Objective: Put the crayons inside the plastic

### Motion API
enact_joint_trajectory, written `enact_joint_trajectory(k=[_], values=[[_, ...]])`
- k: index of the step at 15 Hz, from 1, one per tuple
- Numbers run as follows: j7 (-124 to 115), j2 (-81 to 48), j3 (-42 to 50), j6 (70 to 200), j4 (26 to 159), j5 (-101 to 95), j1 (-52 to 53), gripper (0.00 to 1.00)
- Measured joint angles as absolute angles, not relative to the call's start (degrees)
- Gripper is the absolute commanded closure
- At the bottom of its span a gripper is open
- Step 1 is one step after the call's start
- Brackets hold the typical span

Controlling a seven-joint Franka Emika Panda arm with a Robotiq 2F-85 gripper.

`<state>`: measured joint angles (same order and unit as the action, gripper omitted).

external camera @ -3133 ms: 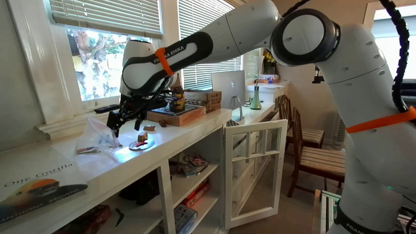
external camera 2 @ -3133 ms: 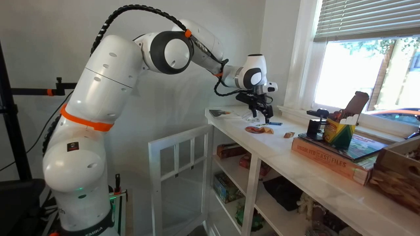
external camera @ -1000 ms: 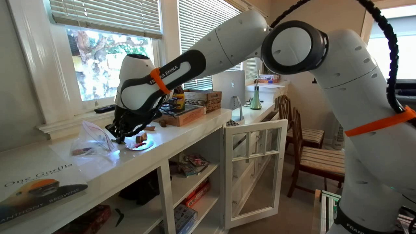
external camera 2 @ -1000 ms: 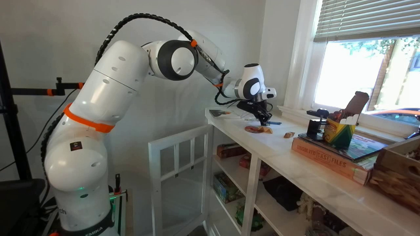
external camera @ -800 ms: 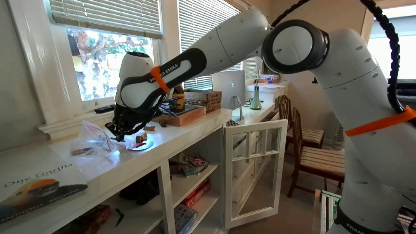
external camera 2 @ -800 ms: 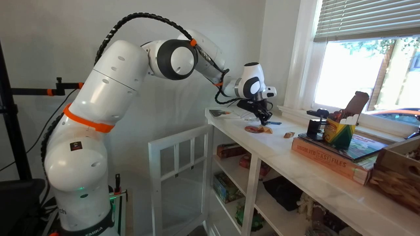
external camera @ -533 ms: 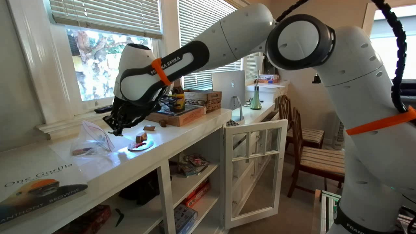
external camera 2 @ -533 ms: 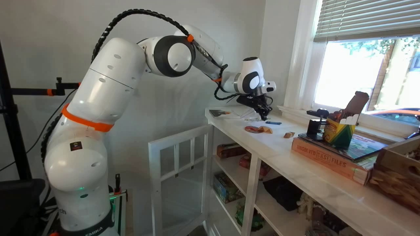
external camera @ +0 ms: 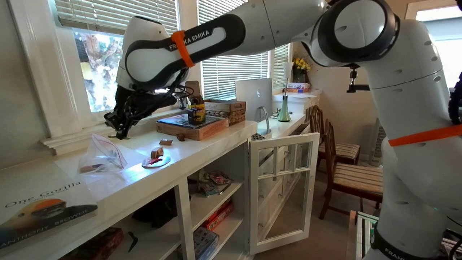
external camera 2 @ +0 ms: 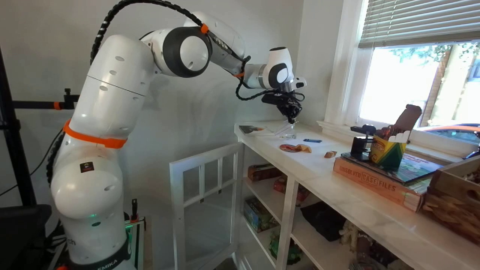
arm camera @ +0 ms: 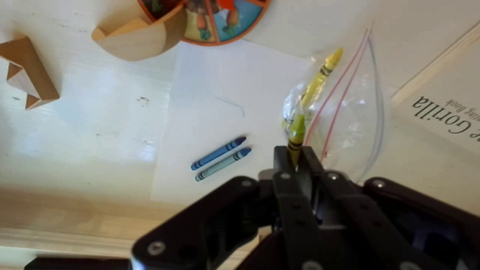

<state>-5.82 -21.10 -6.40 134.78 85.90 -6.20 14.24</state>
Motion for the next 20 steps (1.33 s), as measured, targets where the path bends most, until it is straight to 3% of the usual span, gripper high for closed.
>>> enact_joint_trajectory(k=[6,20], values=[[-2.2,-17.9,-8.6,128.1,86.0,-6.0,14.2,0.97],[1.6,-20.4,-9.9,127.2,85.9,-4.9,14.0,0.97]])
